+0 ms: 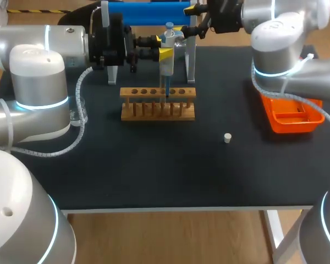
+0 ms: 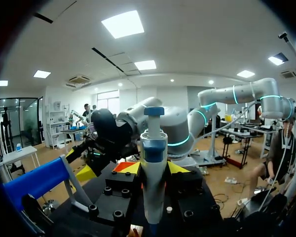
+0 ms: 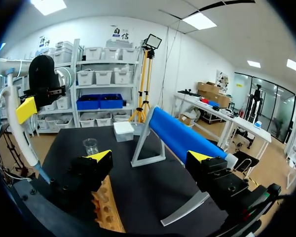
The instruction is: Invert the test tube, pick up the pipette, mount the tip to pipette, aspirate from beaker and dispense into the tube, eject the tip, return the pipette, and cap with the stopper.
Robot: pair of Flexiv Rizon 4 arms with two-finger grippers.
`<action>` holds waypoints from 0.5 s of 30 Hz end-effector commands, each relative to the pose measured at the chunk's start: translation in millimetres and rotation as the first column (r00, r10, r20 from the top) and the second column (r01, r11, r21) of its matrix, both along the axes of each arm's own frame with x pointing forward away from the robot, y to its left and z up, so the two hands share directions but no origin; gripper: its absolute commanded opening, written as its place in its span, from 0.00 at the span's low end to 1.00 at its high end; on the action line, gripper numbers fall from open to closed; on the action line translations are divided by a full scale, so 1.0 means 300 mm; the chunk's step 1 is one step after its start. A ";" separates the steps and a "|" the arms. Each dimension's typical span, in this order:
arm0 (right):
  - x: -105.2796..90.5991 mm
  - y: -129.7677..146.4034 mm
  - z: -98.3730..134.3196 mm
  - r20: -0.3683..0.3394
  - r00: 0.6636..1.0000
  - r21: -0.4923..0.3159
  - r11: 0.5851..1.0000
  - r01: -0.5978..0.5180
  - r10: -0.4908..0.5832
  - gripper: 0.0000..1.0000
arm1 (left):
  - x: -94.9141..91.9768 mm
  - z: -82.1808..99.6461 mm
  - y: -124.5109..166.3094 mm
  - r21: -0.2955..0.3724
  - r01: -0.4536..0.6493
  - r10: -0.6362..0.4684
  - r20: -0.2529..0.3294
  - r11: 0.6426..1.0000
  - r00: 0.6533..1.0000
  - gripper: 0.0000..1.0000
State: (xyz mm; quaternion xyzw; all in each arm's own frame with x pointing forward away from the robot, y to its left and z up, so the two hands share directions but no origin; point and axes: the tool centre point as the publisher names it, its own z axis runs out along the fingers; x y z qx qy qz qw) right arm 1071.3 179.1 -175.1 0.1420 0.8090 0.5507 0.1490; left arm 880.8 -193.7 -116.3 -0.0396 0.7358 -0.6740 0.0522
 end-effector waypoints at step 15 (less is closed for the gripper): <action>0.025 0.053 -0.024 0.014 1.000 -0.035 0.999 -0.003 0.003 1.00 | 0.002 0.003 -0.002 0.003 0.001 -0.001 -0.001 1.000 1.000 0.00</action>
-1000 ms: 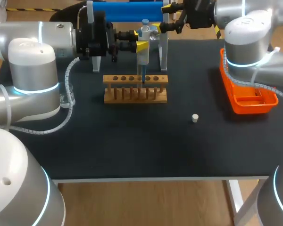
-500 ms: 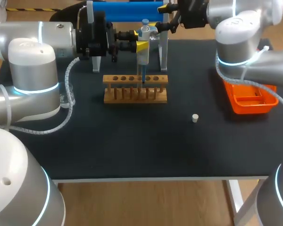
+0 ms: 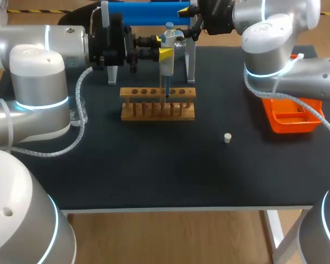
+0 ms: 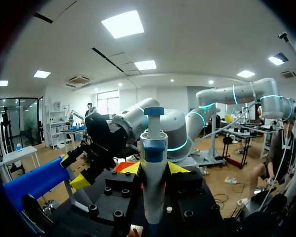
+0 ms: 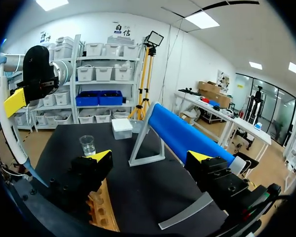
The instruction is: Invert the test tube, pick up the pipette, mount the tip to pipette, aspirate from beaker and dispense into the tube, eject the tip, return the pipette, and cap with the stopper.
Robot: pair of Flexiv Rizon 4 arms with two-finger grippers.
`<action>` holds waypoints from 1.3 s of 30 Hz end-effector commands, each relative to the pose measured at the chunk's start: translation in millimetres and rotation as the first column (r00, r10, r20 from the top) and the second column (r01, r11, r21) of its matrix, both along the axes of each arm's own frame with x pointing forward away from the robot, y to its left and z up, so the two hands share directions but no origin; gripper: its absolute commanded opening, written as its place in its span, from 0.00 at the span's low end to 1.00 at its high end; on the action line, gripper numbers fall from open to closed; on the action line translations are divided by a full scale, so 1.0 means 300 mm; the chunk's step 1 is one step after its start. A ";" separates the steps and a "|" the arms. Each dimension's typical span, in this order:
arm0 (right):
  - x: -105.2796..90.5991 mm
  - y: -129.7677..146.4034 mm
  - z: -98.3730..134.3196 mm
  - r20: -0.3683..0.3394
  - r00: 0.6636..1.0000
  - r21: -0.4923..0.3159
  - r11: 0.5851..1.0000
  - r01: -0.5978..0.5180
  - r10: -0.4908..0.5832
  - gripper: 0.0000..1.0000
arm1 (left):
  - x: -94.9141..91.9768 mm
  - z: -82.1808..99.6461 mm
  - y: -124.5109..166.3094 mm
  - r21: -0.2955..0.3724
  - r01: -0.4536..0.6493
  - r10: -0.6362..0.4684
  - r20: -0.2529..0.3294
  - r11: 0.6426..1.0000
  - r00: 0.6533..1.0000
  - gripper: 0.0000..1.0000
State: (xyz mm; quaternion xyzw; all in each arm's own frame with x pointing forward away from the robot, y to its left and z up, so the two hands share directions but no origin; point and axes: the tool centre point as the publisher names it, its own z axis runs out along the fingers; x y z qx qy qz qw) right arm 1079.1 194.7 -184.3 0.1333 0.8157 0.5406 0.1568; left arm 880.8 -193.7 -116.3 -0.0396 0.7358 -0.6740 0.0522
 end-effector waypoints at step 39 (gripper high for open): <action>-0.001 0.001 0.007 -0.003 1.000 -0.006 1.000 0.002 -0.002 1.00 | 0.091 -0.008 0.185 0.077 -0.187 0.189 -0.015 0.979 0.982 0.00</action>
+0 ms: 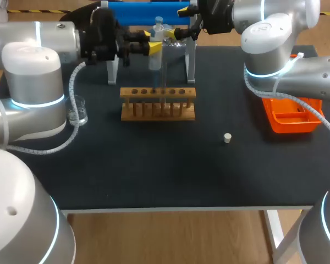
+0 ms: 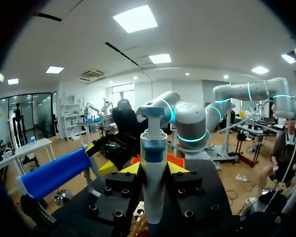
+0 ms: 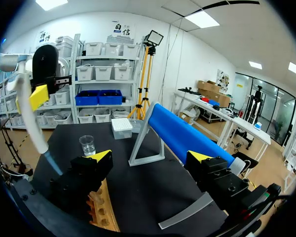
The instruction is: Invert the test tube, pick up the pipette, mount the tip to pipette, aspirate from beaker and dispense into the tube, eject the tip, return the pipette, and cap with the stopper.
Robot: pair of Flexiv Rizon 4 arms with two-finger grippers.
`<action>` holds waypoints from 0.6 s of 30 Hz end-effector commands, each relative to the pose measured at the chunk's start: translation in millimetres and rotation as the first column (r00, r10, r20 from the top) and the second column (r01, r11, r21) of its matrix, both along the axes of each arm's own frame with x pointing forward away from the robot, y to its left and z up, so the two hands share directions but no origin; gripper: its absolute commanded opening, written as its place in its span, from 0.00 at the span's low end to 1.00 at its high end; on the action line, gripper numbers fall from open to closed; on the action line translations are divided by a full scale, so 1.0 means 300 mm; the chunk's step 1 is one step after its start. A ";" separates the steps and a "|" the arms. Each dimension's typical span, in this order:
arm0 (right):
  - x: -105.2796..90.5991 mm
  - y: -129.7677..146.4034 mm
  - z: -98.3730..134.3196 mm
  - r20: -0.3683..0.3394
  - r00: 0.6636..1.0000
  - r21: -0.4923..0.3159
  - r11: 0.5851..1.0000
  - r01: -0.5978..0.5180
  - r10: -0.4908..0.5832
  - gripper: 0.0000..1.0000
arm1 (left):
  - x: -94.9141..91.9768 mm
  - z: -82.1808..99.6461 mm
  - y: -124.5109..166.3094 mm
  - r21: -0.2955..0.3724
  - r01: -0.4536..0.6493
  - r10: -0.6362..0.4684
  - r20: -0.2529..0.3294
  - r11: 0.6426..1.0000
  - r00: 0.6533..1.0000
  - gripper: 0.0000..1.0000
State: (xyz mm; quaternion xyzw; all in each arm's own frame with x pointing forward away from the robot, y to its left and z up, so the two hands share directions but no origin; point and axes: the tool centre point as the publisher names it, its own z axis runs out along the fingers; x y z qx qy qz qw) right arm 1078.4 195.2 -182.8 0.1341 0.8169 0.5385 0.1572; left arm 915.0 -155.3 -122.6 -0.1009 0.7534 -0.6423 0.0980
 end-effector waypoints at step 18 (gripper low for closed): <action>0.001 -0.001 0.001 -0.002 1.000 -0.001 1.000 -0.001 0.001 1.00 | 0.193 -0.002 0.288 0.027 -0.287 0.286 0.047 0.958 0.957 0.00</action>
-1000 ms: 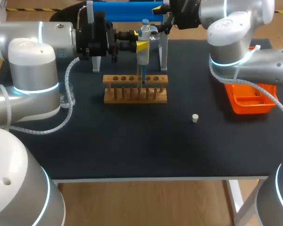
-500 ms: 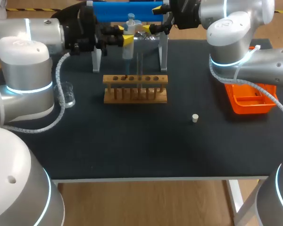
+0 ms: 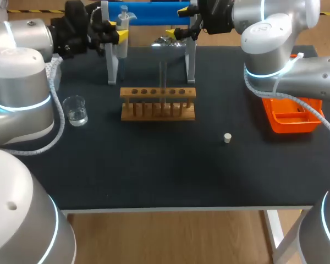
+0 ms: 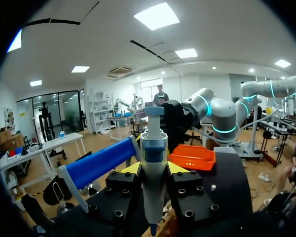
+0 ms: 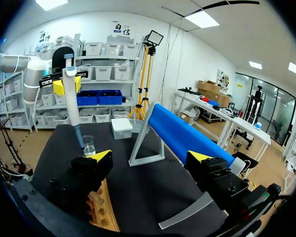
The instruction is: Invert the test tube, pick up the pipette, mount the tip to pipette, aspirate from beaker and dispense into the tube, eject the tip, return the pipette, and cap with the stopper.
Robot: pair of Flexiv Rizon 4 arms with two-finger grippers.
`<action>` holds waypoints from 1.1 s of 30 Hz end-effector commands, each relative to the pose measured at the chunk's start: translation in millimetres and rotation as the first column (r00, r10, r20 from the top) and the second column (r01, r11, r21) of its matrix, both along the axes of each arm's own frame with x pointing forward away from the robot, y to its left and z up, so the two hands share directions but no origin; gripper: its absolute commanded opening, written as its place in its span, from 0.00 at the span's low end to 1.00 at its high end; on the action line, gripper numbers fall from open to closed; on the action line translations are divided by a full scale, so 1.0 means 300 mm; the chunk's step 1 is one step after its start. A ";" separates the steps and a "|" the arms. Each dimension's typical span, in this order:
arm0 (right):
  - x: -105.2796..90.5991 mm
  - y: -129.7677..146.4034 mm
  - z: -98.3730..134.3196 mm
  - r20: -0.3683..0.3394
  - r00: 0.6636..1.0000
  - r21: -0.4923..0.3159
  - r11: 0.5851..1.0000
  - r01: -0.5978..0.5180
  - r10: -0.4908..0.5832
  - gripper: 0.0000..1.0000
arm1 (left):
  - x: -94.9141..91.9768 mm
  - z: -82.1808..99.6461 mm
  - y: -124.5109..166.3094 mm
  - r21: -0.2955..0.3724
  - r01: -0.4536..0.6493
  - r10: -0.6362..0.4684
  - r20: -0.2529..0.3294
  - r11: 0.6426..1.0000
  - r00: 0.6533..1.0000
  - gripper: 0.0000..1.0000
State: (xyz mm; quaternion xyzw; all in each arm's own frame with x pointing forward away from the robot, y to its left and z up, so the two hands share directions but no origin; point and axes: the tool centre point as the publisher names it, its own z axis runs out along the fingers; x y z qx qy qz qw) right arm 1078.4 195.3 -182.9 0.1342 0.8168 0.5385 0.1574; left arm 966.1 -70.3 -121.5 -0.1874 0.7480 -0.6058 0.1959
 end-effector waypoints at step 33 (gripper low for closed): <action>0.001 -0.001 0.002 -0.002 1.000 -0.002 1.000 -0.001 0.001 1.00 | 0.315 -0.024 0.030 -0.059 -0.401 0.403 0.046 0.914 0.914 0.00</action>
